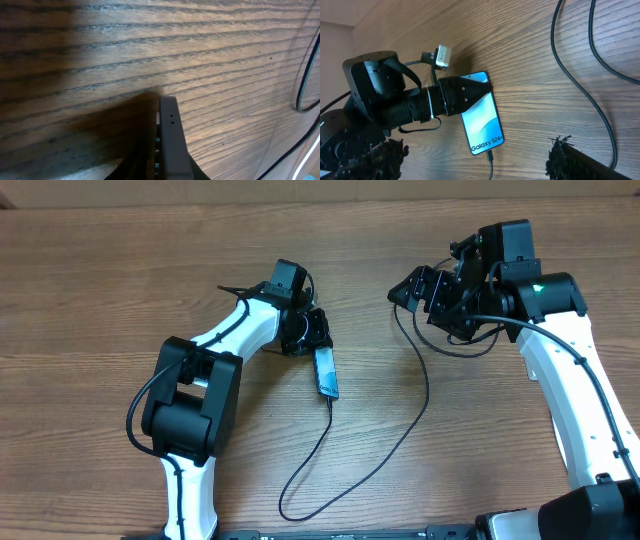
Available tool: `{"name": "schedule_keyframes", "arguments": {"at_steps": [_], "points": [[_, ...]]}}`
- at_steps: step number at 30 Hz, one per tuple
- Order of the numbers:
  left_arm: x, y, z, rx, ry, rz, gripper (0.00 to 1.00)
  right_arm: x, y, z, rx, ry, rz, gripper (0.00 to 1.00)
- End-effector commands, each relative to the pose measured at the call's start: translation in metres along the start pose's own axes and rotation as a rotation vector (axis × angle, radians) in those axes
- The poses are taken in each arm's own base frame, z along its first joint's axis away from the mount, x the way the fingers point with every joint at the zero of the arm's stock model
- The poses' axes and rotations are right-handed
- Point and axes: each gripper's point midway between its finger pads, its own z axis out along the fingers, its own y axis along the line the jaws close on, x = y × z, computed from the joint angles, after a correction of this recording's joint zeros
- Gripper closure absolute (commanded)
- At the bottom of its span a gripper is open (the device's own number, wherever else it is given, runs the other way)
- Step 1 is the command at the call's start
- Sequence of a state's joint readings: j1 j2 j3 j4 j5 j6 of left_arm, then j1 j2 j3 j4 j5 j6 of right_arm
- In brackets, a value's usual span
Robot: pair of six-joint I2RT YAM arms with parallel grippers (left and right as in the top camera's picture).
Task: Plug charger to phone and switch on socket
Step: 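Lower the phone with the left gripper onto the table center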
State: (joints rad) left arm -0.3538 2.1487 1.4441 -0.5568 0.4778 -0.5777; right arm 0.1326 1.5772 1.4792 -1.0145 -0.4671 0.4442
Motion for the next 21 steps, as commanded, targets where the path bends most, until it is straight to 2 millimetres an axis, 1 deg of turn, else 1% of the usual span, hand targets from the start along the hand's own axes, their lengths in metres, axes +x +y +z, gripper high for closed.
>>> {"name": "schedule_keyframes", "arguments": {"at_steps": [1,6,16,19,21], "points": [[-0.0009,-0.0070,-0.0078,-0.001,-0.022,0.004,0.77,-0.0015,0.0056,-0.0068,-0.009,-0.021,-0.022,0.06],[-0.0005,-0.0067,-0.0079,-0.002,-0.021,0.003,0.71,-0.0015,0.0056,-0.0068,-0.009,-0.021,-0.023,0.06],[0.0008,-0.0057,-0.0079,-0.006,-0.016,0.000,0.68,-0.0015,0.0056,-0.0068,-0.009,-0.021,-0.022,0.06],[0.0011,-0.0054,-0.0079,-0.008,-0.015,-0.001,0.60,-0.0015,0.0056,-0.0068,-0.009,-0.021,-0.022,0.06],[0.0016,-0.0050,-0.0078,-0.009,-0.013,-0.002,0.57,-0.0015,0.0056,-0.0068,-0.009,-0.021,-0.022,0.06]]}}
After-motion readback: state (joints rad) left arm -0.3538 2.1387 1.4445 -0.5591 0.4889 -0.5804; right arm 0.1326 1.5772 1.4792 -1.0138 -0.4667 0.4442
